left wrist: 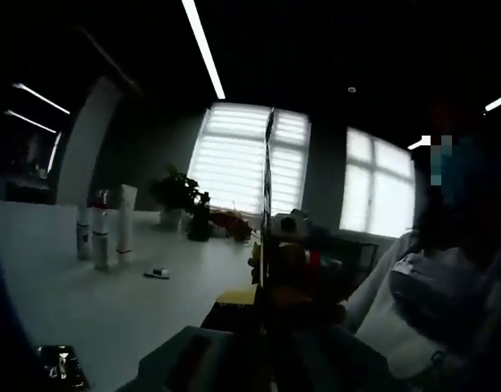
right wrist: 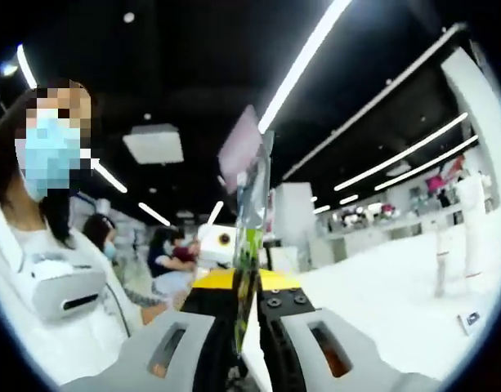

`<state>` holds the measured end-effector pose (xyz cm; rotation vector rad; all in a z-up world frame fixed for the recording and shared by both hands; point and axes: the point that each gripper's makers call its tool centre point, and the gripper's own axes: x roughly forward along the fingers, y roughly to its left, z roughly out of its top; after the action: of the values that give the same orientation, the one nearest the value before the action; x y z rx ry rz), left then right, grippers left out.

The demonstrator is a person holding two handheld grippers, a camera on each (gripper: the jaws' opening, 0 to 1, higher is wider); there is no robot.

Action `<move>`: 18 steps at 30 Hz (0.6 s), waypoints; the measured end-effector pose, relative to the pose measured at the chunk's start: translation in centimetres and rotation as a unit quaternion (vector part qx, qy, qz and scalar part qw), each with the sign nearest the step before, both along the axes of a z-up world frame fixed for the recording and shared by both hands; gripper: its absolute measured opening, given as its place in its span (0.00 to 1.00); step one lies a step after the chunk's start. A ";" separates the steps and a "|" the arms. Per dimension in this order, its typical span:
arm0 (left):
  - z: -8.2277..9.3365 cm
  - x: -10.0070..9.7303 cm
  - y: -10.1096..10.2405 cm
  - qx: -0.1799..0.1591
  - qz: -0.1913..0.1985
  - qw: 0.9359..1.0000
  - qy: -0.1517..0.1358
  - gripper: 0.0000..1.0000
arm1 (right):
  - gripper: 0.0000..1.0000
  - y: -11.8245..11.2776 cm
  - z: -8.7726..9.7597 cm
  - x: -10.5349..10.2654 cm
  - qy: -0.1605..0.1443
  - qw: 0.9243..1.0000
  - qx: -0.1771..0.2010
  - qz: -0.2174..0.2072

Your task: Arrange the skincare products in the storage area until every visible bottle or jar stands upright without overlapping.

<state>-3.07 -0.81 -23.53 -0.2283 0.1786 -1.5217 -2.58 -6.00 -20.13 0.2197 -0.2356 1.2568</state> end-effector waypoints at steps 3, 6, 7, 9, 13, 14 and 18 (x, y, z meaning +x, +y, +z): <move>0.5 0.9 0.8 -0.003 0.013 1.000 0.020 0.00 | 0.14 -0.3 0.0 0.4 0.004 1.000 0.000 -0.005; 1.2 2.2 1.7 -0.010 0.029 0.999 0.044 0.00 | 0.17 -0.4 -0.8 1.1 -0.001 0.999 -0.019 -0.028; 1.2 2.4 1.8 -0.010 0.033 0.998 0.048 0.00 | 0.19 -0.4 -0.9 1.2 -0.001 0.999 -0.023 -0.032; 1.4 3.1 2.1 -0.008 0.043 0.997 0.057 0.00 | 0.21 -0.3 -1.3 1.4 0.000 0.999 -0.028 -0.039; 1.9 8.7 5.0 -0.002 0.111 0.985 0.132 0.00 | 0.24 0.1 -4.7 3.7 0.002 0.991 -0.095 -0.097; 1.7 9.7 5.4 0.002 0.120 0.982 0.145 0.00 | 0.26 0.2 -5.0 3.9 0.000 0.990 -0.103 -0.100; 0.5 12.4 6.6 0.027 0.156 0.975 0.159 0.00 | 0.35 0.3 -5.8 4.8 0.004 0.986 -0.118 -0.117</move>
<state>9.35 5.76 -22.98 -0.4358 0.4188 -1.1608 2.20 -5.69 -25.96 -0.0080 -0.1011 1.0405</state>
